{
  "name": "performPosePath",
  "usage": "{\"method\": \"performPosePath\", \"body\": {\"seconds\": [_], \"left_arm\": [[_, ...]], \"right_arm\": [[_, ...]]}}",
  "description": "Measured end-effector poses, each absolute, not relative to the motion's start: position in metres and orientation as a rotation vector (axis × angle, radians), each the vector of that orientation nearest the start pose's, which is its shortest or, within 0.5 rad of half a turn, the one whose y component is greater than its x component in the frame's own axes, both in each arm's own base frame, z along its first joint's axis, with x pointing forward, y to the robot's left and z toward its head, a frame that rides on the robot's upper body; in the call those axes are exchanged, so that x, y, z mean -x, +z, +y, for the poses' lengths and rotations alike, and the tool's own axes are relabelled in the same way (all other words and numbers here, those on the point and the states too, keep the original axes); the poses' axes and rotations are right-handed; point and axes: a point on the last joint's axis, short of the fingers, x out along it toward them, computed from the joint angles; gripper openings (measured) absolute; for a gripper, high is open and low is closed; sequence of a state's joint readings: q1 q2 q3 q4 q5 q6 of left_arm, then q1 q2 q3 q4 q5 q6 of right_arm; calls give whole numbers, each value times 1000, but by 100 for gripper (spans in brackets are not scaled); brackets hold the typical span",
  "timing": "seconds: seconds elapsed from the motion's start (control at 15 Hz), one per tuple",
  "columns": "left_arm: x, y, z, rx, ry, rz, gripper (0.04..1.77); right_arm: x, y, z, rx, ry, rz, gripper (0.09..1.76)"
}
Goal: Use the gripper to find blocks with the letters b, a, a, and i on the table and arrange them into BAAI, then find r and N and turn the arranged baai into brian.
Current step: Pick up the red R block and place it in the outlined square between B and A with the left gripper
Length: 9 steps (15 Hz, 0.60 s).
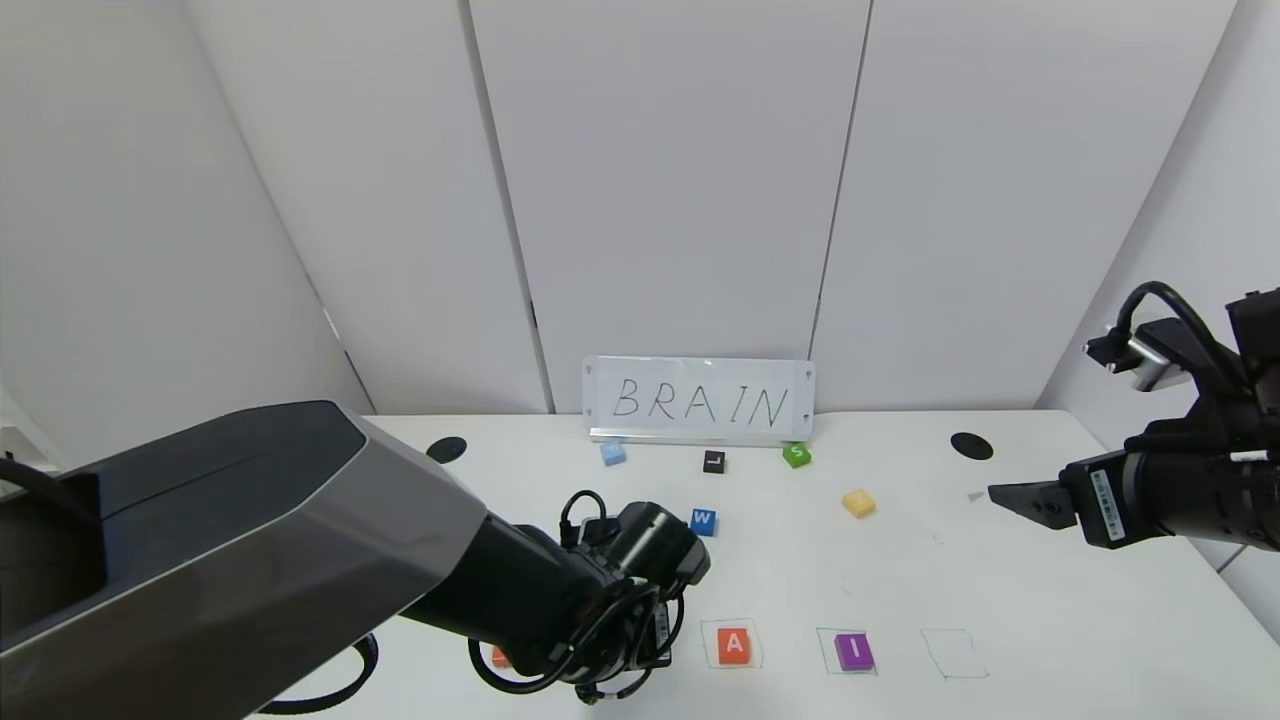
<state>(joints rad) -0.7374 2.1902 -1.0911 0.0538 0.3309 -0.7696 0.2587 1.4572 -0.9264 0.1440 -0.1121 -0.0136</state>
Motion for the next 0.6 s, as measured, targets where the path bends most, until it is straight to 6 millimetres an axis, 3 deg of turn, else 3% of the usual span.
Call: {"method": "performPosePath", "body": {"seconds": [0.47, 0.6], "left_arm": [[-271, 29, -238, 89, 35, 1050, 50], [-271, 28, -237, 86, 36, 1053, 78]], "right_arm": [[-228, 210, 58, 138, 144, 665, 171], [-228, 210, 58, 138, 144, 665, 171]]}}
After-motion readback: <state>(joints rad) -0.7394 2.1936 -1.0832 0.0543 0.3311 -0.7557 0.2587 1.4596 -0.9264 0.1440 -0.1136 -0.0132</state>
